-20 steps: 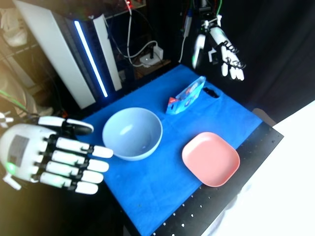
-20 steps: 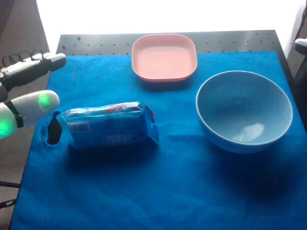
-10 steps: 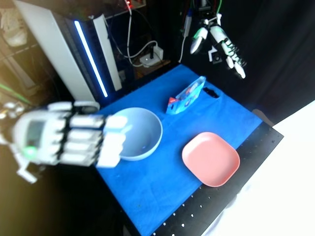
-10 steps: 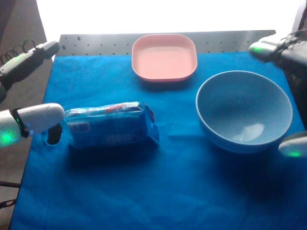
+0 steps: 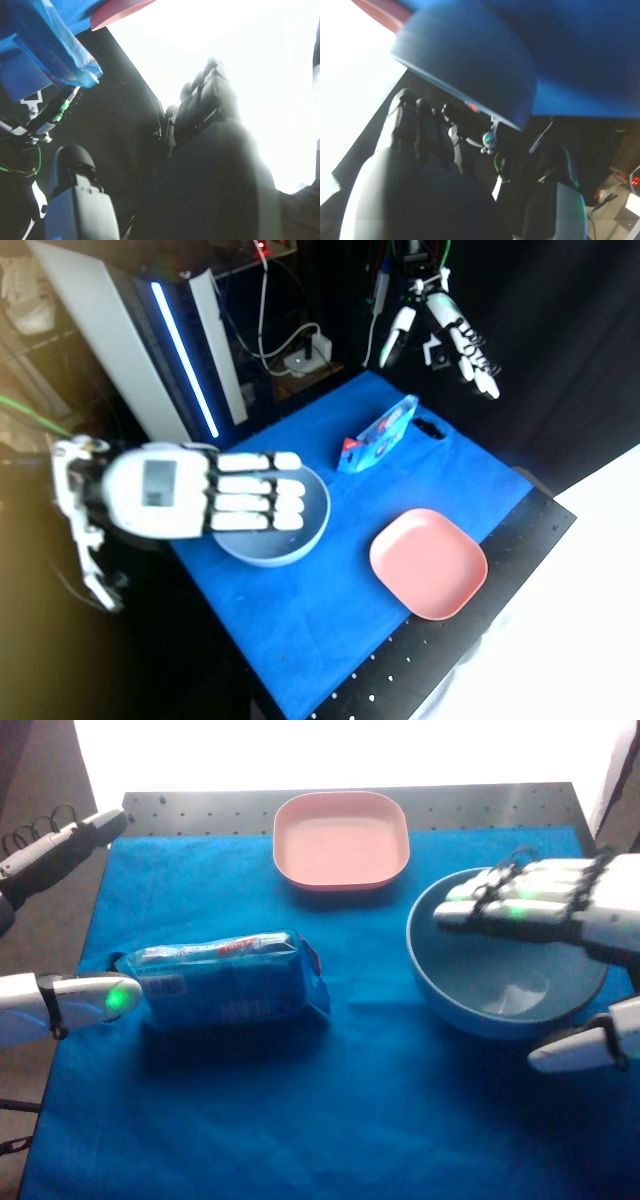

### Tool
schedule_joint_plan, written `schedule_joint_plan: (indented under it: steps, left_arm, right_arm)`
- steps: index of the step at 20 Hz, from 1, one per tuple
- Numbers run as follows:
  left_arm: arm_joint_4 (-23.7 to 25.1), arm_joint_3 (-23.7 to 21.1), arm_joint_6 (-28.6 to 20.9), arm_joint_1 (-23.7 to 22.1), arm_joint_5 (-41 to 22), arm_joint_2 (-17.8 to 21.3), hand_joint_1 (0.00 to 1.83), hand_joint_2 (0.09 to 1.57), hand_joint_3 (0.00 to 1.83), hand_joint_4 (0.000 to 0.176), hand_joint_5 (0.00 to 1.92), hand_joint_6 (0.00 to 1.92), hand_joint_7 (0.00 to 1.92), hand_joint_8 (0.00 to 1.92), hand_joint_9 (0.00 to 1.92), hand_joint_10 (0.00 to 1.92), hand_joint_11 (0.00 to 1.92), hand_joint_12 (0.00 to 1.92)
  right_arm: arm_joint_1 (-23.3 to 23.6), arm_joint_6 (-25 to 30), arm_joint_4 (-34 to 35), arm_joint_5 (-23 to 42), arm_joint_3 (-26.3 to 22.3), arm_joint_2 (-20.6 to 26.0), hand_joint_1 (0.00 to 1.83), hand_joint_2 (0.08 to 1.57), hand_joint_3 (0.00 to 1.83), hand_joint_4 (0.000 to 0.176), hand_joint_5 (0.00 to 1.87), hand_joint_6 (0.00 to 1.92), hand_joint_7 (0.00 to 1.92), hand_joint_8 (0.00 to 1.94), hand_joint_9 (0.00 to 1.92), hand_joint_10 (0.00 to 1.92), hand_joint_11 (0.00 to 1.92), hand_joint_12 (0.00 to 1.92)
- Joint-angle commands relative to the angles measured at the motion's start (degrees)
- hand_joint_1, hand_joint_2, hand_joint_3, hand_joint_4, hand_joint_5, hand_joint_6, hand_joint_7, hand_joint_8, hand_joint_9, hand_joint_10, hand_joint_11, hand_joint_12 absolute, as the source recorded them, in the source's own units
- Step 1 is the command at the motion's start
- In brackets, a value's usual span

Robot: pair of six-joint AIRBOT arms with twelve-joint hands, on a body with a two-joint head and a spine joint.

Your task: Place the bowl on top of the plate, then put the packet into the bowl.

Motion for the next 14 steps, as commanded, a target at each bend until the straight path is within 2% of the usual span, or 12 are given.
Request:
schedule_joint_plan:
  steps: [1, 2, 4, 5, 7, 8, 9, 10, 11, 12, 13, 14]
  left_arm:
    - [-0.7, 0.1, -0.4, -0.4, -6.9, 0.1, 0.63, 0.92, 0.0, 0.156, 0.04, 0.0, 0.05, 0.0, 0.0, 0.0, 0.0, 0.0]
    - [-0.7, 0.2, -0.4, -0.4, -6.9, 0.0, 0.64, 0.93, 0.0, 0.155, 0.04, 0.0, 0.05, 0.0, 0.0, 0.0, 0.0, 0.0]
    - [-0.7, 0.2, -0.4, -0.4, -7.0, 0.0, 0.61, 0.95, 0.01, 0.151, 0.07, 0.01, 0.09, 0.01, 0.01, 0.0, 0.0, 0.0]
    - [-0.7, 0.1, -0.4, -0.4, -7.0, 0.0, 0.62, 0.95, 0.01, 0.137, 0.08, 0.01, 0.1, 0.01, 0.02, 0.01, 0.0, 0.0]
    - [-0.7, 0.1, -0.4, -0.4, -6.9, 0.0, 0.64, 0.95, 0.01, 0.131, 0.09, 0.01, 0.08, 0.0, 0.01, 0.0, 0.03, 0.01]
    - [-0.7, 0.1, -0.4, -0.4, -7.0, 0.0, 0.64, 0.96, 0.01, 0.117, 0.11, 0.01, 0.08, 0.0, 0.02, 0.01, 0.05, 0.02]
    - [-0.7, 0.1, -0.4, -0.4, -7.0, 0.0, 0.64, 0.96, 0.01, 0.117, 0.11, 0.01, 0.08, 0.0, 0.02, 0.01, 0.05, 0.02]
    - [-0.7, 0.1, -0.4, -0.4, -7.0, -0.1, 0.63, 0.96, 0.01, 0.113, 0.11, 0.01, 0.08, 0.0, 0.02, 0.0, 0.05, 0.03]
    - [-0.7, 0.1, -0.4, -0.4, -7.0, -0.1, 0.63, 0.96, 0.01, 0.114, 0.12, 0.01, 0.09, 0.0, 0.02, 0.0, 0.04, 0.02]
    - [-0.7, 0.1, -0.4, -0.4, -7.0, -0.1, 0.63, 0.96, 0.01, 0.124, 0.12, 0.01, 0.08, 0.0, 0.01, 0.0, 0.03, 0.02]
    - [-0.7, 0.0, -0.4, -0.4, -7.0, -0.1, 0.63, 0.96, 0.01, 0.124, 0.12, 0.01, 0.08, 0.0, 0.01, 0.0, 0.03, 0.02]
    - [-0.7, 0.0, -0.4, -0.4, -7.0, -0.1, 0.63, 0.96, 0.01, 0.113, 0.13, 0.01, 0.09, 0.0, 0.01, 0.0, 0.03, 0.02]
  right_arm:
    - [1.0, 1.5, -0.1, 2.6, 0.7, -1.1, 0.5, 1.03, 0.0, 0.0, 0.25, 0.01, 0.21, 0.01, 0.29, 0.01, 0.23, 0.13]
    - [1.3, 1.5, -1.2, 1.3, 1.1, -1.9, 0.54, 1.05, 0.0, 0.0, 0.33, 0.01, 0.28, 0.01, 0.37, 0.01, 0.28, 0.16]
    - [1.5, 1.5, -2.3, 0.5, 1.6, -3.3, 0.74, 1.03, 0.0, 0.0, 0.58, 0.01, 0.61, 0.02, 0.7, 0.02, 0.47, 0.74]
    - [1.6, 1.5, -2.9, 0.3, 1.6, -3.5, 0.78, 1.04, 0.0, 0.0, 0.65, 0.01, 0.7, 0.01, 0.78, 0.03, 0.46, 0.92]
    - [1.7, 1.5, -3.5, 0.0, 1.6, -3.7, 0.76, 1.11, 0.0, 0.0, 0.77, 0.01, 0.83, 0.02, 0.89, 0.05, 0.44, 0.96]
    - [1.8, 1.5, -3.6, -0.1, 1.6, -3.8, 0.75, 1.15, 0.0, 0.0, 0.97, 0.06, 1.0, 0.06, 1.01, 0.11, 0.52, 1.01]
    - [1.8, 1.5, -3.6, -0.1, 1.6, -3.9, 0.75, 1.15, 0.0, 0.0, 0.97, 0.06, 1.0, 0.06, 1.01, 0.11, 0.52, 1.01]
    - [1.8, 1.5, -3.6, -0.1, 1.6, -4.0, 0.62, 1.26, 0.01, 0.0, 1.23, 0.19, 1.23, 0.16, 1.13, 0.34, 0.65, 1.09]
    - [1.9, 1.5, -3.6, -0.1, 1.6, -4.1, 0.4, 1.35, 0.0, 0.0, 1.31, 0.35, 1.34, 0.23, 1.19, 0.59, 0.76, 1.13]
    - [2.0, 1.5, -3.6, -0.1, 1.7, -4.2, 0.29, 1.37, 0.0, 0.0, 1.22, 0.8, 1.39, 0.36, 1.21, 0.89, 0.86, 1.29]
    - [2.3, 1.5, -3.6, -0.1, 1.7, -4.3, 0.29, 1.37, 0.0, 0.0, 1.22, 0.8, 1.39, 0.36, 1.21, 0.89, 0.86, 1.29]
    - [2.6, 1.5, -3.6, -0.1, 1.9, -4.6, 0.17, 1.38, 0.0, 0.0, 1.24, 1.24, 1.51, 0.54, 1.38, 1.07, 1.05, 1.37]
